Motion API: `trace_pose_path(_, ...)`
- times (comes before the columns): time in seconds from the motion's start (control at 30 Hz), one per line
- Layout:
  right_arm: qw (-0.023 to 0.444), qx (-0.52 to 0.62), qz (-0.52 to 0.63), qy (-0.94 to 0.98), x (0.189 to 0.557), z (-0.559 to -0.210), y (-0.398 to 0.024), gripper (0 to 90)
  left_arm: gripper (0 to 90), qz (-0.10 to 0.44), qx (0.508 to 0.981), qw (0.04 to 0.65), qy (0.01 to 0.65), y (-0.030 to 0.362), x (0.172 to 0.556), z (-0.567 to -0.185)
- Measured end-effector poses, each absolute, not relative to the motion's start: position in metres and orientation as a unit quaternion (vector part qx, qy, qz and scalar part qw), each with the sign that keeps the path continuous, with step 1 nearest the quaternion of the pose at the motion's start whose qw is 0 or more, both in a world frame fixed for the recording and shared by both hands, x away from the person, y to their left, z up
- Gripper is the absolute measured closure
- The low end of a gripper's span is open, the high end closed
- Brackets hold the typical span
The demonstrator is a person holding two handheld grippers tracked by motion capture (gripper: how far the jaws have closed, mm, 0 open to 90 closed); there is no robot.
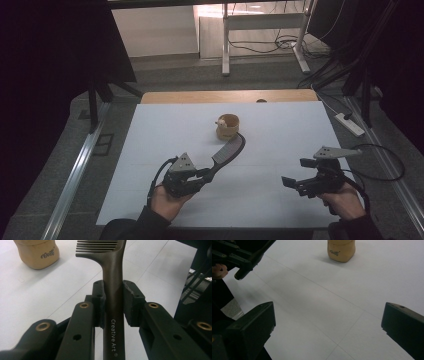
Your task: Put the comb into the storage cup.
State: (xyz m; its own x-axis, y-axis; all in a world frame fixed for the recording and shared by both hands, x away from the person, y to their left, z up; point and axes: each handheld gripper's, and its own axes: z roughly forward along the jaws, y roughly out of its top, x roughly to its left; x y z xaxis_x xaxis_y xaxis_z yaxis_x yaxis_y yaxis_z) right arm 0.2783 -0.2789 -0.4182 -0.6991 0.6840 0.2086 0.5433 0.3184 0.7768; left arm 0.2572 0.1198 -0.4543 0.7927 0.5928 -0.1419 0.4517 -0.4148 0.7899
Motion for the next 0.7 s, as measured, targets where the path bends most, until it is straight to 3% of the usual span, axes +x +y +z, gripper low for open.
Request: trace_pose_path(0.7,0.032,0.378,0.451,0.808,0.299,-0.419,-0.256,0.0,71.9,0.077,0.833,0.453,0.308,0.117,0.262,-0.455)
